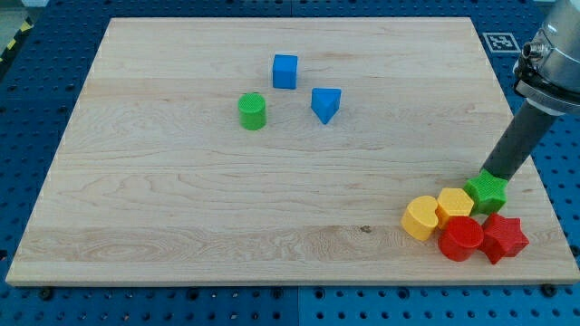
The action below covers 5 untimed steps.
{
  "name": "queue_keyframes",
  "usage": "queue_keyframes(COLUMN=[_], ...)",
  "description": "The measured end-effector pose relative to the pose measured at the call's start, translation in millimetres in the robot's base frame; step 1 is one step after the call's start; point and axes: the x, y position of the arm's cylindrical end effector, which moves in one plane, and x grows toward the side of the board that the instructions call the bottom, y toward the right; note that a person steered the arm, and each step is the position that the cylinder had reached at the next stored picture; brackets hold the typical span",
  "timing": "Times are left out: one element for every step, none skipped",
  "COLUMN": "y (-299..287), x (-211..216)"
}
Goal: Move your arm to the right side of the blue cube
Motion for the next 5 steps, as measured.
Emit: queue_keyframes(y=[-22.8, -30.2, -46.7, -81.1, -145.1], x=[0.0, -6.2, -81.9, -151.6, -188.3])
